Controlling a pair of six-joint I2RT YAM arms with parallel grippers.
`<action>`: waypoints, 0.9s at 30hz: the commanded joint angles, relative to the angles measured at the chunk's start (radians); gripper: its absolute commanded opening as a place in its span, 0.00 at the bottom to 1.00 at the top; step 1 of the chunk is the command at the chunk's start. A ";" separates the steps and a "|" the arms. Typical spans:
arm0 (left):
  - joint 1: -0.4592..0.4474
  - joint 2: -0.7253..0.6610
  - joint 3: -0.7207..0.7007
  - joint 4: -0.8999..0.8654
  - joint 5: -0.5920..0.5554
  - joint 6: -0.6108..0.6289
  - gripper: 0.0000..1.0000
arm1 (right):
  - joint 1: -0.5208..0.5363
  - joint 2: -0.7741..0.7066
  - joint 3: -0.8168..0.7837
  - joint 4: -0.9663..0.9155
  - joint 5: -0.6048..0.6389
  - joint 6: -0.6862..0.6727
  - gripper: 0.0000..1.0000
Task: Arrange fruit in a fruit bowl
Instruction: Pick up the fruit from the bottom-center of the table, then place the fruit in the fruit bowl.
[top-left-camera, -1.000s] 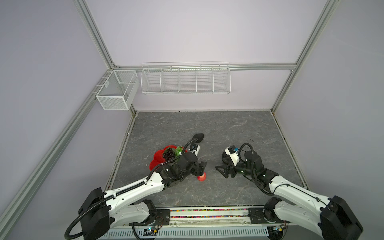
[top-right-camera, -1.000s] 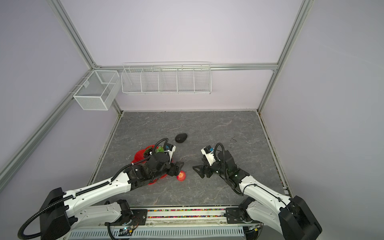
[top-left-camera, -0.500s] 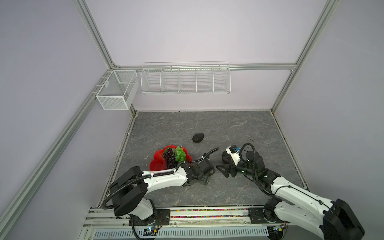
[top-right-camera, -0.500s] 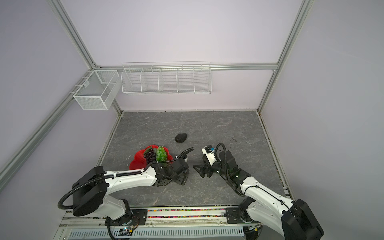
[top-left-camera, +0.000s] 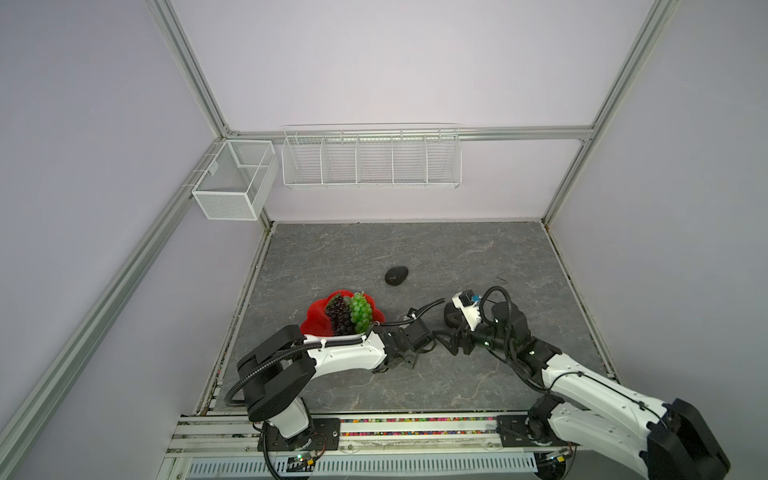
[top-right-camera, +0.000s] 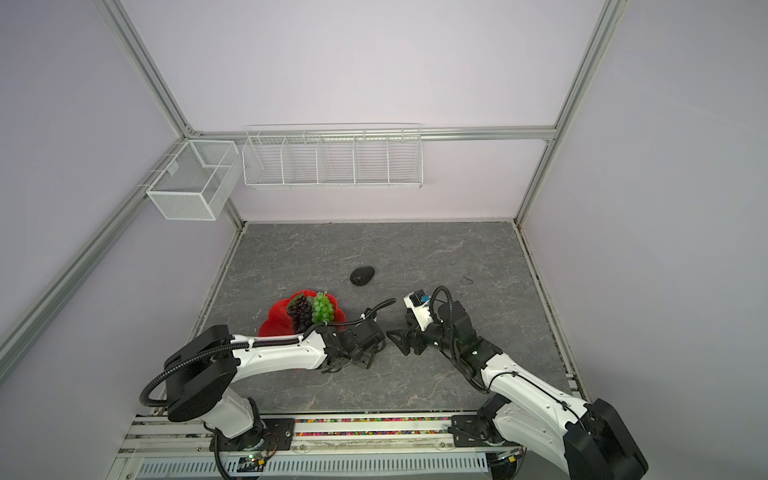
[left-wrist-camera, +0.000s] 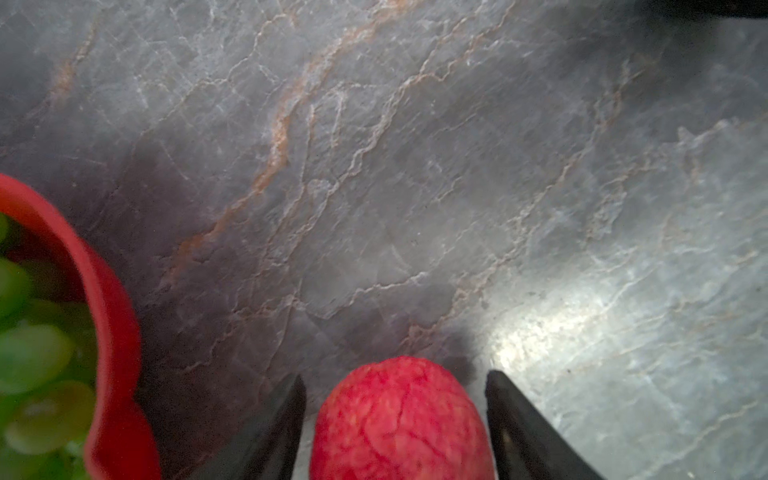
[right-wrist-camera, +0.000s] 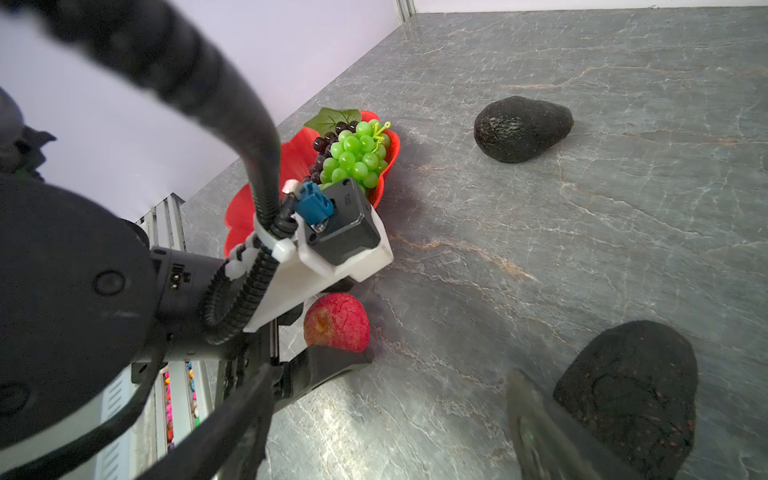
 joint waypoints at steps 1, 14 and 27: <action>-0.005 -0.035 -0.019 0.020 -0.001 -0.031 0.59 | 0.004 -0.013 -0.004 -0.002 0.009 -0.020 0.88; 0.078 -0.443 -0.080 -0.037 -0.231 -0.064 0.52 | 0.023 0.065 0.001 0.117 -0.158 0.014 0.88; 0.565 -0.580 -0.219 -0.154 -0.294 -0.187 0.52 | 0.272 0.237 0.114 0.115 -0.206 -0.091 0.88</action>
